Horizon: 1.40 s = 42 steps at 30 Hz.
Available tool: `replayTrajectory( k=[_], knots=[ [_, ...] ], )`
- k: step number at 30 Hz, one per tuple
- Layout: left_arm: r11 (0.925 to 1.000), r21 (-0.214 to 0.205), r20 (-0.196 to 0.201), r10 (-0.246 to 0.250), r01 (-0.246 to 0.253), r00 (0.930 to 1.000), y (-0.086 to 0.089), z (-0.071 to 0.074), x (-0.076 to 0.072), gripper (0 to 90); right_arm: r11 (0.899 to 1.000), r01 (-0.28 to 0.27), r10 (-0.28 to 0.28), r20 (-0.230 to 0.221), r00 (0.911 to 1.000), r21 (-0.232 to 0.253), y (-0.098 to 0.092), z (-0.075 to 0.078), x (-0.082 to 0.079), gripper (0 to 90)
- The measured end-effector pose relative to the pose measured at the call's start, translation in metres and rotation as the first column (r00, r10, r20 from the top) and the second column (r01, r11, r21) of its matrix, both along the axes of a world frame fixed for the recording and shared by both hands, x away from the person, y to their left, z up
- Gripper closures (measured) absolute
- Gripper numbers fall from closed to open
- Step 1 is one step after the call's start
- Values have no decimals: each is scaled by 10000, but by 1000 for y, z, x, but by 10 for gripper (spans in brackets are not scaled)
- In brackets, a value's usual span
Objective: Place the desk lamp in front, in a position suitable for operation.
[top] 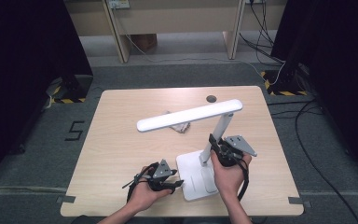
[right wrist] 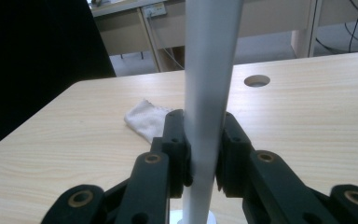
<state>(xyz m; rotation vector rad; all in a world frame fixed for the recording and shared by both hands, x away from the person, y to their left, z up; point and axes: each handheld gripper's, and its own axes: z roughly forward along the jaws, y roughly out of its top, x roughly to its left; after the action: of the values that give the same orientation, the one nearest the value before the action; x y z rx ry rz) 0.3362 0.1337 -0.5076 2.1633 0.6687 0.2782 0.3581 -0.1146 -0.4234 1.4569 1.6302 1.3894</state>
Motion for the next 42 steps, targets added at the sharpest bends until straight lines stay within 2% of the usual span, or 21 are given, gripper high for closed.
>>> replayTrajectory(
  k=[12, 22, 27, 29, 32, 37, 39, 40, 42],
  knots=[
    [9986, -349, 94, 409, -406, 9991, 11, 9, 10, 504, 9999, 130, -130, -393, 9991, 6, 20, 4, 27, 764],
    [9952, -494, 63, 852, -848, 9963, 24, 14, 20, 501, 9985, 553, -556, -588, 9967, -64, 36, 8, 56, 763],
    [9938, -567, -39, 956, -957, 9954, 25, 12, 23, 499, 9963, 863, -863, -684, 9939, -26, 39, 8, 63, 763],
    [9944, -519, -102, 911, -915, 9958, 25, 10, 24, 507, 9951, 985, -988, -621, 9932, -71, 40, 7, 64, 761],
    [9932, -586, -172, 994, -1003, 9949, 26, 7, 25, 515, 9964, 840, -845, -587, 9947, -100, 38, 7, 62, 727],
    [9898, -734, -188, 1209, -1220, 9925, 33, 8, 29, 551, 9989, 142, -165, -526, 9985, -450, 26, 15, 50, 543],
    [9868, -869, -250, 1351, -1368, 9905, 36, 9, 30, 581, 9990, -224, 205, -490, 9986, -391, 17, 15, 41, 531],
    [9855, -888, -294, 1425, -1446, 9894, 37, 9, 31, 590, 9970, -420, 386, -519, 9979, -650, 14, 14, 36, 522],
    [9839, -918, -319, 1509, -1532, 9880, 39, 10, 33, 614, 9932, -864, 796, -867, 9931, -780, 7, 8, 26, 533]
  ],
)
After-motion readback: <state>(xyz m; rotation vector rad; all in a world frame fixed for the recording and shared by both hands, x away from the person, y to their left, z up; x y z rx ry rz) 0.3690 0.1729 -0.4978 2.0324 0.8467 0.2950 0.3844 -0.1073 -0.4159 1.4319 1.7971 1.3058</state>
